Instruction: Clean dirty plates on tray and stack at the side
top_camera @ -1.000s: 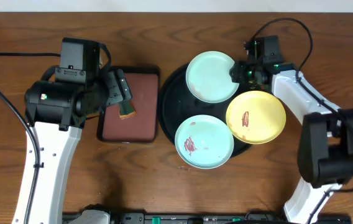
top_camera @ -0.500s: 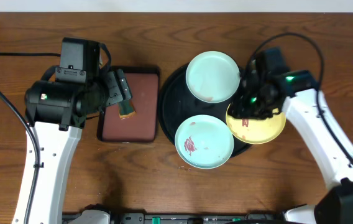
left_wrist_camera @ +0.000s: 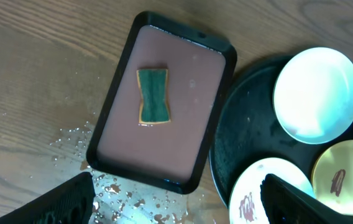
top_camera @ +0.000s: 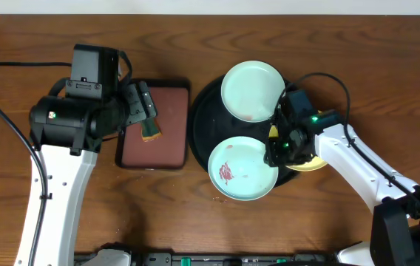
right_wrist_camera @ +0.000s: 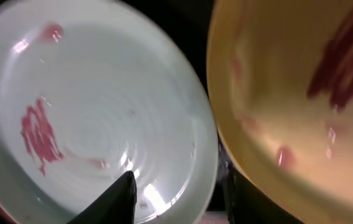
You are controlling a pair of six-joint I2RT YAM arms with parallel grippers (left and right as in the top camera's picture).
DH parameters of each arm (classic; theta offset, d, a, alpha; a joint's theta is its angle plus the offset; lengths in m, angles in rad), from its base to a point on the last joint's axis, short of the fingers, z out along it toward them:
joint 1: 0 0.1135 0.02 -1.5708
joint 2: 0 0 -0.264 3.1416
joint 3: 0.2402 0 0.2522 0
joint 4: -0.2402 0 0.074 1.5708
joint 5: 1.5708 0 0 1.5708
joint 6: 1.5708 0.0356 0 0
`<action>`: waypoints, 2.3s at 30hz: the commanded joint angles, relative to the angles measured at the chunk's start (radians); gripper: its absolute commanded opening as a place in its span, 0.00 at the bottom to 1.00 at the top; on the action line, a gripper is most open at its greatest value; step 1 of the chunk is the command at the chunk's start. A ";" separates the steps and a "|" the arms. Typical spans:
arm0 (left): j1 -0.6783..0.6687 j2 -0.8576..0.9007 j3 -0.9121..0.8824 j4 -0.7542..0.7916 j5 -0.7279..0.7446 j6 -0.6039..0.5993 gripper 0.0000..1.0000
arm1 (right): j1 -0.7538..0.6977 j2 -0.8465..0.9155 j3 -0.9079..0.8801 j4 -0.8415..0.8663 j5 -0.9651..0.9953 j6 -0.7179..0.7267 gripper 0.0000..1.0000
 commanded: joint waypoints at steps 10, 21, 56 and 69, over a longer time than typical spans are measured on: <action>0.003 -0.003 0.009 -0.011 0.002 0.006 0.86 | -0.185 0.176 0.256 0.253 0.036 -0.009 0.36; 0.003 -0.003 0.009 -0.011 0.002 0.006 0.86 | -0.217 0.480 0.450 0.325 0.036 -0.043 0.45; 0.003 -0.003 0.009 -0.011 0.002 0.006 0.86 | 0.360 0.196 0.451 0.632 0.884 -0.412 0.01; 0.003 -0.003 0.009 -0.011 0.002 0.006 0.86 | 0.550 0.198 0.451 0.883 1.189 -0.616 0.01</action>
